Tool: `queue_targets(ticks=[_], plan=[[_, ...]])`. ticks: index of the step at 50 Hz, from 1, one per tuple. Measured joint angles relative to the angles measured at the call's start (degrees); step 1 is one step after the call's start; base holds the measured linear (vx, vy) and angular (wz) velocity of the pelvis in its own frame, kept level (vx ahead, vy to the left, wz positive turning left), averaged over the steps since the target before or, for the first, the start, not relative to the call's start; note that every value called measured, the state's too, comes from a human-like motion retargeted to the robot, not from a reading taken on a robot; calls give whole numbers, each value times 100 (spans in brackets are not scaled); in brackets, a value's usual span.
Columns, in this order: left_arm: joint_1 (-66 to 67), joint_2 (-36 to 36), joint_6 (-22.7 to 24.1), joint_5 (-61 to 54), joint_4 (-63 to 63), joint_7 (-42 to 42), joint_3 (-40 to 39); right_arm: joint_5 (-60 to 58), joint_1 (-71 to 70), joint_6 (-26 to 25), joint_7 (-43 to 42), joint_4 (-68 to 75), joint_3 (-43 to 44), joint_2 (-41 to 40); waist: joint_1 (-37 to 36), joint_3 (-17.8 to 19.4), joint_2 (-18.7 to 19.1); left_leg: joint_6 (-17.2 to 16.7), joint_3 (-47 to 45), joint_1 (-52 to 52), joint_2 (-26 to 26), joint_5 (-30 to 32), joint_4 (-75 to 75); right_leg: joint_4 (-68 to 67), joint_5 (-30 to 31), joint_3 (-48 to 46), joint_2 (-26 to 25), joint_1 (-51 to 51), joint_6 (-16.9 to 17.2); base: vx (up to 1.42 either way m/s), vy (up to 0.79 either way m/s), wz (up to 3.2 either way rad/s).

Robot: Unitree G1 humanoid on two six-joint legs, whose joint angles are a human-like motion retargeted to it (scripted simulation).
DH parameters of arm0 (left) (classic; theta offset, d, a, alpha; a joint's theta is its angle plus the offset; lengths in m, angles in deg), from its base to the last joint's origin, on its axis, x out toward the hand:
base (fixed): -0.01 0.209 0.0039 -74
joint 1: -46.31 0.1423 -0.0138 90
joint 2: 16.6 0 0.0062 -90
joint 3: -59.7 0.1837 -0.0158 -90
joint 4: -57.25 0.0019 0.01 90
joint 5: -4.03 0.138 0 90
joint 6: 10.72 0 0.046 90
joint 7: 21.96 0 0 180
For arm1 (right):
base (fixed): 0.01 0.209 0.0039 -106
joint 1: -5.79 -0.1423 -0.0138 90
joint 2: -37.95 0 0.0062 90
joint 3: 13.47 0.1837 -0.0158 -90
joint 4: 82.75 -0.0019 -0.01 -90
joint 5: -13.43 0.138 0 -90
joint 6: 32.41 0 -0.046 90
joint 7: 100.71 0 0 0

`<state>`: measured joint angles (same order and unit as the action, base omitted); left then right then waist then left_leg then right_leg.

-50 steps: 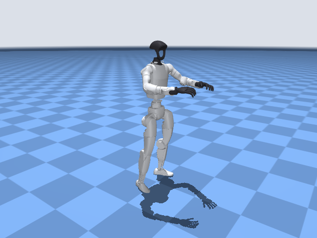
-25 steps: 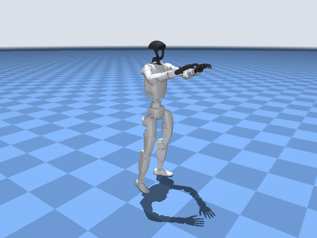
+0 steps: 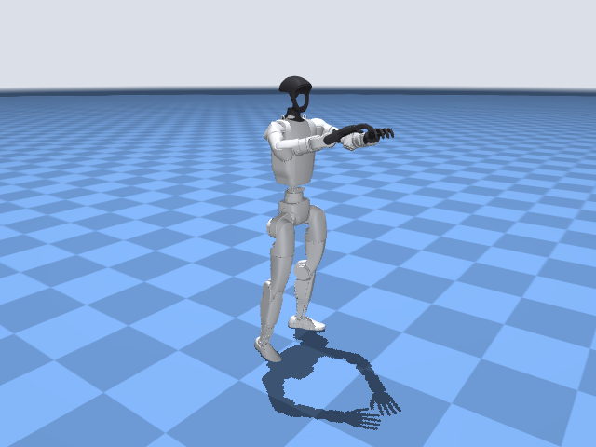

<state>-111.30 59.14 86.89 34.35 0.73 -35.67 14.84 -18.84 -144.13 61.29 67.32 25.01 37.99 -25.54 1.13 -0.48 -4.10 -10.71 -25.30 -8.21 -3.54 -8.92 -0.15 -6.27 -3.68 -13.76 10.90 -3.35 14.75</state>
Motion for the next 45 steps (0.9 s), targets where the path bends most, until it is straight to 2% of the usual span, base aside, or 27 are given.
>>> queue_targets(ticks=[20, 33, 45], plan=[[290, -541, -24, -48, -291, -60, -325, -84, 129, -55, -45, -199, 238, 187, -109, -34, -1, 16, -46, -46, -7, -17, 8, 30, 5, 40, -16, -28, 22, 0, 0, 0], [211, -297, 48, -255, -171, 286, -223, 14, 21, -11, 166, -148, 43, -47, -203, -61, -31, 14, 40, -25, -3, -12, 4, 19, -22, -42, -3, -56, 0, 0, 0, 0], [156, -307, 42, -667, 63, 727, -100, 303, -81, -70, 540, 76, -94, 254, -226, -61, -6, 6, 88, -6, 4, -8, 0, 35, -14, -95, 7, -77, 2, 0, 0, 0]])
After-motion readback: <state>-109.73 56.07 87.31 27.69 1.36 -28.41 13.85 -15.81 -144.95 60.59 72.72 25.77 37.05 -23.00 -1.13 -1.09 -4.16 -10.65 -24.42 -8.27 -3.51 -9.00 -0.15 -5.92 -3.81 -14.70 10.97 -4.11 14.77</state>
